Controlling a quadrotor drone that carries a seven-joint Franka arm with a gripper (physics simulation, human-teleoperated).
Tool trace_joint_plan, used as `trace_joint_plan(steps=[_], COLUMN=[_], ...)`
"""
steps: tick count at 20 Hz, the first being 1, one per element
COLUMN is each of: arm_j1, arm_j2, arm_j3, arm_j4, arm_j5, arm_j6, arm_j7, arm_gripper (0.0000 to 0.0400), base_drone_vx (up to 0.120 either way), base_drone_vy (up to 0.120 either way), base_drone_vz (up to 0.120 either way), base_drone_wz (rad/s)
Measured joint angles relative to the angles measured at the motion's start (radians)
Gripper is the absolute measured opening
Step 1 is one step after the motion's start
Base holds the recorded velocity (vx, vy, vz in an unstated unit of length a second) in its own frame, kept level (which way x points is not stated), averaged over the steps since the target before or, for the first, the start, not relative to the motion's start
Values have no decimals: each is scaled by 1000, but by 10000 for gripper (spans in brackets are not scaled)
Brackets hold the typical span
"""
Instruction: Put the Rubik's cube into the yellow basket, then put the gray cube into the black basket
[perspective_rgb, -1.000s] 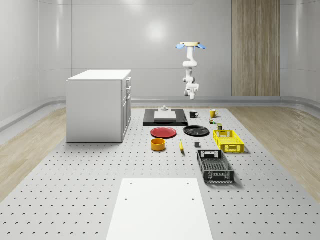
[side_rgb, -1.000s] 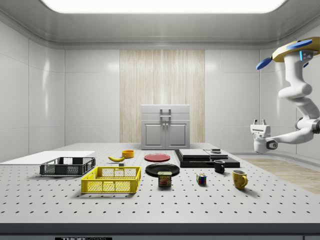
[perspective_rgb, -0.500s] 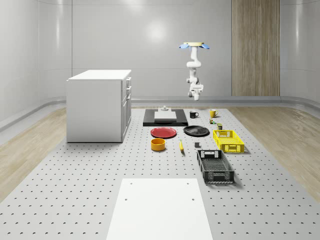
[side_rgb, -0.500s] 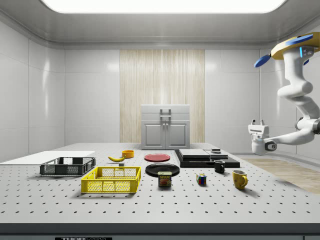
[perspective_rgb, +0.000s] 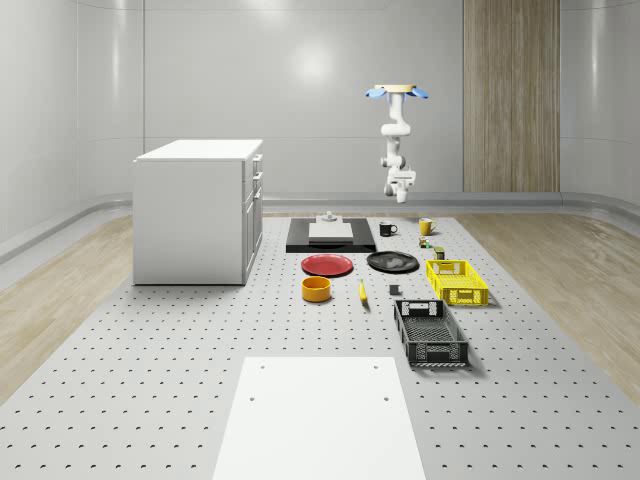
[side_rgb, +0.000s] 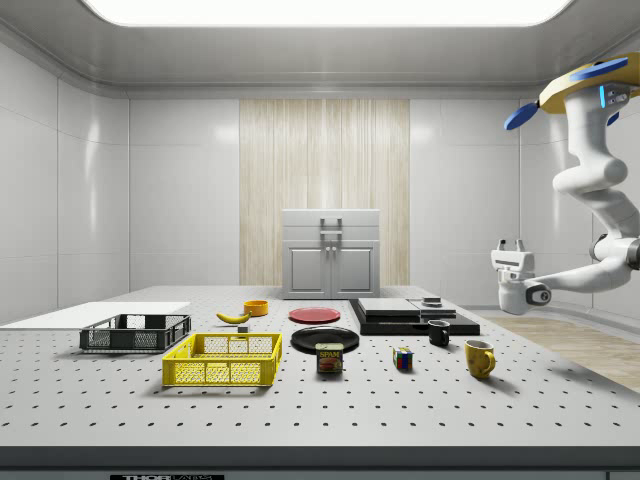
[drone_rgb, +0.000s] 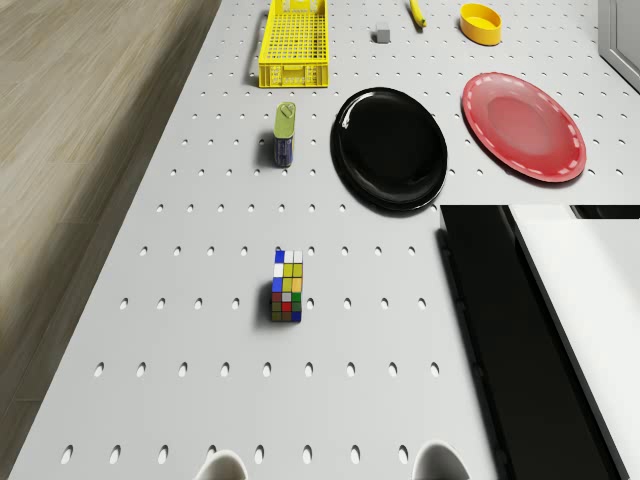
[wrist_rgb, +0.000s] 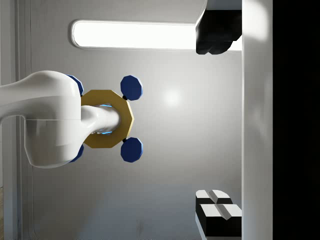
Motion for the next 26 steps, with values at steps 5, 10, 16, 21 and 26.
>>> trace_joint_plan(steps=[5, 10, 16, 21, 26], arm_j1=[-3, -8, -26, -63, -142], arm_j2=[-3, -6, -10, -19, -46], arm_j3=[8, 27, 84, 200, 431], arm_j4=[-3, -6, -14, -43, -159], arm_j5=[-11, -37, -118, -282, -625], arm_j6=[4, 8, 13, 21, 38], arm_j7=[1, 5, 15, 38, 96], arm_gripper=[400, 400, 400, 400, 400], base_drone_vx=[120, 120, 120, 120, 120], base_drone_vy=[120, 120, 20, 96, 24], base_drone_vz=[0, 0, 0, 0, 0], base_drone_wz=[0, 0, 0, 0, 0])
